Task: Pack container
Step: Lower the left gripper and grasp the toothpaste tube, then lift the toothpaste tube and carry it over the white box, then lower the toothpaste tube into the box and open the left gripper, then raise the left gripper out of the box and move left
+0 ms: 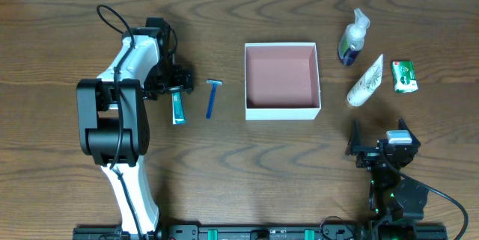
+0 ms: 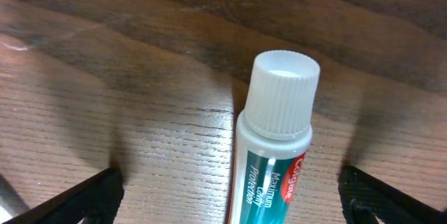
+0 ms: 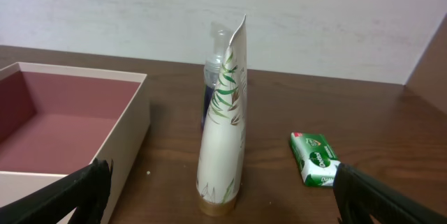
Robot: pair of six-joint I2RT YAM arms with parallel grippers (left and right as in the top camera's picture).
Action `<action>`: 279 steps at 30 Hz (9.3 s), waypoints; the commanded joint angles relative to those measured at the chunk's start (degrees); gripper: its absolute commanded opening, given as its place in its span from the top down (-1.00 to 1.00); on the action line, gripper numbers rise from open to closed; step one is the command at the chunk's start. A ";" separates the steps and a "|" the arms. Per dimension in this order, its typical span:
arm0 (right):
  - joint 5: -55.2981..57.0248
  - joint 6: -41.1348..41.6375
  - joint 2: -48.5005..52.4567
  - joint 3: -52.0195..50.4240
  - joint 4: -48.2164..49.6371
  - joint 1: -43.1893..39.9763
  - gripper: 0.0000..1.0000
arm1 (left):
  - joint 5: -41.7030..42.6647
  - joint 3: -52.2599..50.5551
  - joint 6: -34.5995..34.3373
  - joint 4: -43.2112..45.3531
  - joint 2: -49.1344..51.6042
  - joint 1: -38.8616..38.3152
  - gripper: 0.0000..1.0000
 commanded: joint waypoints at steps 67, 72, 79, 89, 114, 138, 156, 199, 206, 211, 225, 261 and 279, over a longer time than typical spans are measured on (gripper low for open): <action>0.00 0.72 -0.31 -0.20 -0.09 0.83 -0.99 | -6.05 26.08 -14.99 3.96 -4.74 -31.10 0.74; 0.00 0.72 -0.31 -0.20 -0.09 0.83 -0.99 | -6.01 26.08 -21.40 1.70 -1.11 -31.10 0.74; 0.00 0.72 -0.31 -0.20 -0.09 0.83 -0.99 | -6.03 25.90 -24.39 -1.99 0.83 -31.10 0.74; 0.00 0.72 -0.31 -0.20 -0.09 0.83 -0.98 | -2.86 25.88 -24.39 -2.62 6.49 -31.47 0.73; 0.00 0.72 -0.31 -0.20 -0.09 0.83 -0.99 | -3.02 25.24 -22.86 -2.56 8.98 -31.47 0.51; 0.00 0.72 -0.31 -0.20 -0.09 0.83 -0.99 | 0.37 24.15 -20.48 1.75 9.07 -32.48 0.85; 0.00 0.72 -0.31 -0.20 -0.09 0.83 -0.98 | 0.44 24.06 -20.50 2.36 13.00 -32.50 0.88; 0.00 0.72 -0.31 -0.20 -0.09 0.83 -0.99 | -8.26 24.13 -18.75 0.24 13.05 -34.10 0.89; 0.00 0.72 -0.31 -0.20 -0.09 0.83 -0.98 | -9.33 24.13 -18.75 -0.28 13.05 -34.10 0.89; 0.00 0.72 -0.31 -0.20 -0.09 0.83 -0.99 | -9.53 24.13 -18.75 -0.28 13.05 -34.10 0.88; 0.00 0.72 -0.31 -0.20 -0.09 0.83 -0.99 | -12.68 25.77 -19.19 -0.28 13.03 -34.10 0.89; 0.00 0.72 -0.31 -0.20 -0.09 0.83 -0.98 | -13.79 37.33 -17.33 -8.57 3.26 -31.39 0.85; 0.00 0.72 -0.31 -0.20 -0.09 0.83 -0.98 | -13.60 31.26 -14.67 -33.92 -7.04 -12.22 0.35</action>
